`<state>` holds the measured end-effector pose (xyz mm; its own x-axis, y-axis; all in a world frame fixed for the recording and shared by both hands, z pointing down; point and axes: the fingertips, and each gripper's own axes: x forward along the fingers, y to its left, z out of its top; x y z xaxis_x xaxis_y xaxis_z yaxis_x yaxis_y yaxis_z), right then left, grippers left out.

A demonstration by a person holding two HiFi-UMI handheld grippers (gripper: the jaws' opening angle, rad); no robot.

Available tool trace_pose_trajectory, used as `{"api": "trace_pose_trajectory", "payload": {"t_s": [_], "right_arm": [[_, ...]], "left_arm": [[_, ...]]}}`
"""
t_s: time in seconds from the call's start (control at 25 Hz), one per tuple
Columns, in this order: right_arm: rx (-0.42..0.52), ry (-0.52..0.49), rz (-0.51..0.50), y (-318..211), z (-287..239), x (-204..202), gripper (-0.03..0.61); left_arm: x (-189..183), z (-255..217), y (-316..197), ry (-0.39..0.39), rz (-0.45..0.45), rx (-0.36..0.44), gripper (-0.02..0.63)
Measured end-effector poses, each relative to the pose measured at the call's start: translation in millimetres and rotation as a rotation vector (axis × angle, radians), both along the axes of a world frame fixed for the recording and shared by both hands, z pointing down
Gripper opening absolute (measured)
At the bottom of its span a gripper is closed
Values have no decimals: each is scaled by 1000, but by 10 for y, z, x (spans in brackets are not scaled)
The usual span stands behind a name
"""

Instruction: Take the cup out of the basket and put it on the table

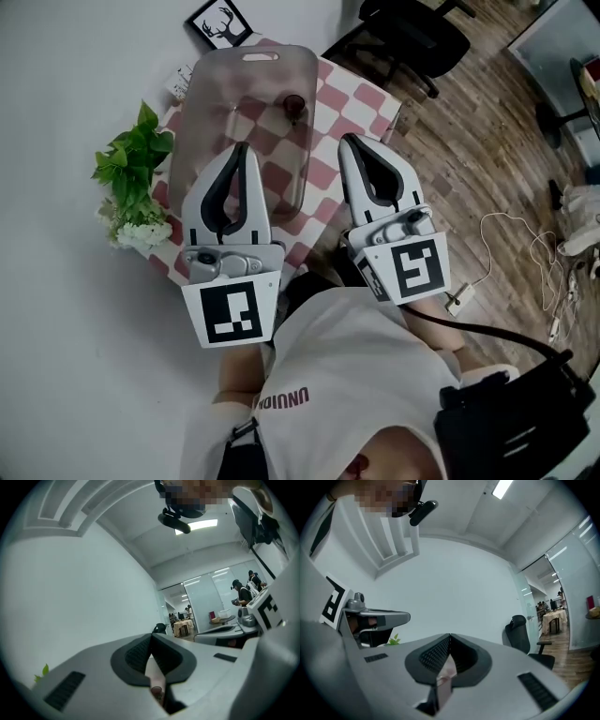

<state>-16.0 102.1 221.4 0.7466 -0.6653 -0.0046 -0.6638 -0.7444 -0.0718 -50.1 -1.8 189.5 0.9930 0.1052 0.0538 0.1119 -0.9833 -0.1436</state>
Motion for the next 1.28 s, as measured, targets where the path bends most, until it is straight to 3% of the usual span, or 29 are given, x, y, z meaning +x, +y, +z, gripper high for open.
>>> {"api": "trace_pose_trajectory", "payload": {"t_s": [0.44,0.64,0.84,1.12,1.28], "right_arm": [[36,38,-130,110,-106,327,18],[47,17,-150,47,-61,442,18],[38,1,-149,-9,4,634,18],[8,-12,-166,-179,74,1098,18],[-17,-34,-222,-444,167,1438,18]], "left_arm": [[309,-485,101,75,-108,87,12],[466,-632,47,132,-118,125,12],[699,-600,-35,123,-124,135,12],[1057,-351,-264,91,-187,53,12],[1237,-28,-525,-4,-282,-16,12]]}}
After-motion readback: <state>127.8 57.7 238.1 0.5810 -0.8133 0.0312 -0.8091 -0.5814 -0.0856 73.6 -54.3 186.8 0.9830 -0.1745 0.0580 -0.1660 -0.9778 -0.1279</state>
